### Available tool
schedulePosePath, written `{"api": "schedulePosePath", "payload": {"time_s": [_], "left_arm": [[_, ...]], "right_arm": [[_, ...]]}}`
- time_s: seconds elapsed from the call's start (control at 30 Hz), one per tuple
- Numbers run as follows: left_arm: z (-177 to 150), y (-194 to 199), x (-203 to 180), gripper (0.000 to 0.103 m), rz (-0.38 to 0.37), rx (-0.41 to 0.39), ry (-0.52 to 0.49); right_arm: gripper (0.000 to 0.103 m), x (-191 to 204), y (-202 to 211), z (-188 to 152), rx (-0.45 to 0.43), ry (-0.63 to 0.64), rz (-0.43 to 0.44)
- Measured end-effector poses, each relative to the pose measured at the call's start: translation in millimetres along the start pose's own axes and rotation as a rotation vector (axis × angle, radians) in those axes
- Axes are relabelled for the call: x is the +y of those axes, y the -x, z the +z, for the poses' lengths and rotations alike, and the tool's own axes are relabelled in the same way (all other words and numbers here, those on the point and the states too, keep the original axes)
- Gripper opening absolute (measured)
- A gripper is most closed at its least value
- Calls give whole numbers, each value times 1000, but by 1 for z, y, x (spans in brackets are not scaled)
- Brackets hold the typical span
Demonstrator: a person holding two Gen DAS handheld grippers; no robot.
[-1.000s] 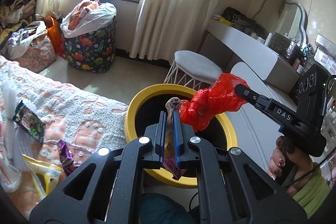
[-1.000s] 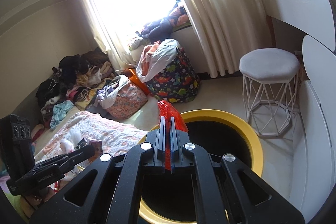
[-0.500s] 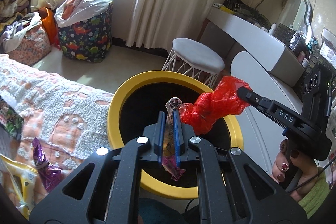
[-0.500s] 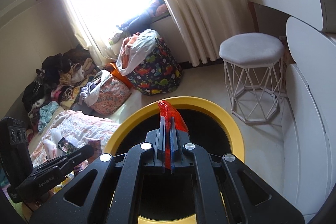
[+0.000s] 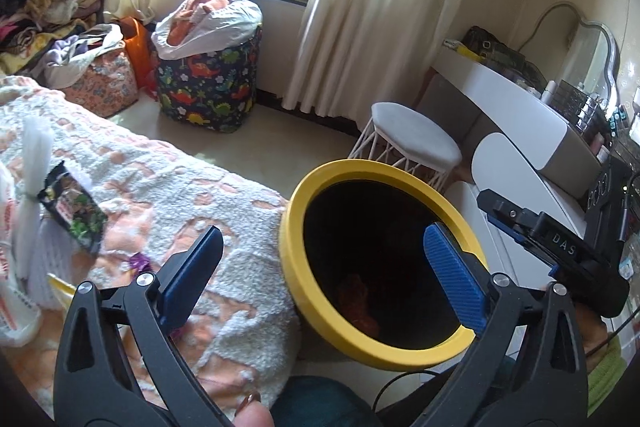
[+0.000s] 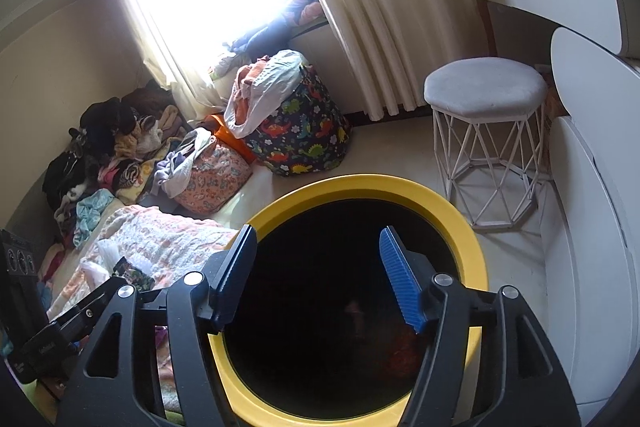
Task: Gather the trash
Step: 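Open the right tool to drop the red bag into the bin, then move both tools back over the trash on the bed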
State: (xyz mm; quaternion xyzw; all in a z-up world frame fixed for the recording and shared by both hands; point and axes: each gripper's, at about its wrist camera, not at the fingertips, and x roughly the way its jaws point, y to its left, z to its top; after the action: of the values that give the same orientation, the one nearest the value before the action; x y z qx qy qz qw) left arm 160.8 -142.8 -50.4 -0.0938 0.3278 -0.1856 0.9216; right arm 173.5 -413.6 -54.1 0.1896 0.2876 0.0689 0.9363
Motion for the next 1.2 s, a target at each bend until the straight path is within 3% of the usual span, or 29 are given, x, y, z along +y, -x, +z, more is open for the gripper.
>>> {"api": "schedulePosePath", "payload": {"time_s": [0.4,1.2], "left_arm": [[0,35,28,93,113,-49,-6],[-4,89,94,93,220,-140,111]], "right_arm": [[71,42,8,-1,-40,63,69],[78,110,10,-19,-16,160,190]]}}
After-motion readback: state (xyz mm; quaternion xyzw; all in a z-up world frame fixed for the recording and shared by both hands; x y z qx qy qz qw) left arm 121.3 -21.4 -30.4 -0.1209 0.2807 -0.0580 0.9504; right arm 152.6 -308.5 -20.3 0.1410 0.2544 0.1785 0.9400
